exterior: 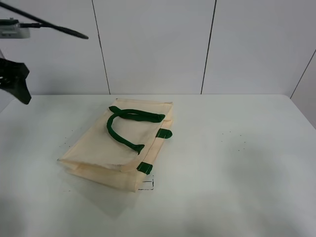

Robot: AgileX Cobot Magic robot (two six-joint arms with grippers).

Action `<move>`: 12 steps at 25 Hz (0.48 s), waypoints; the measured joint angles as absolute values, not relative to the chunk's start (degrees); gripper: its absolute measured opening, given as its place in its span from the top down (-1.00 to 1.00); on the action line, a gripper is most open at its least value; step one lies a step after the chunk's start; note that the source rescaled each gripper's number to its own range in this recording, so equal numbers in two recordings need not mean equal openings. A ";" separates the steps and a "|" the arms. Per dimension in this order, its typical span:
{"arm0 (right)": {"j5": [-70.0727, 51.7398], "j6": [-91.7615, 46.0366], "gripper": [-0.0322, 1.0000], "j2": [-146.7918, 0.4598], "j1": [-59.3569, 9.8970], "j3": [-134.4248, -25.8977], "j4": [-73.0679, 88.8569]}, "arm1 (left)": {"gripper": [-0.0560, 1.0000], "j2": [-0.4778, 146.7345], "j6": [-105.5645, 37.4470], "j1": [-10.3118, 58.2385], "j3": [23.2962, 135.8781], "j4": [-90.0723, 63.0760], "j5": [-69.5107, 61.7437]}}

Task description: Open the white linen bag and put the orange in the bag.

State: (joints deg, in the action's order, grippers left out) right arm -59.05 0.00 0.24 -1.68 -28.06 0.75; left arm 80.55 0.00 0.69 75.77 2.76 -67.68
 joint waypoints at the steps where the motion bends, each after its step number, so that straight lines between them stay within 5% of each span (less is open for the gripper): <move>1: -59.05 0.00 -1.00 0.24 -1.68 -28.06 0.75 | -0.87 78.06 -0.51 0.69 72.76 2.80 -67.68; 12: -59.05 0.00 -1.00 0.24 -1.68 -28.06 0.75 | -0.87 43.39 -1.43 0.69 41.09 2.68 -66.88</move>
State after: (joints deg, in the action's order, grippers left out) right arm -59.05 0.00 0.24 -1.68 -28.06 0.75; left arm 43.39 -1.43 0.69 41.09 2.68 -66.88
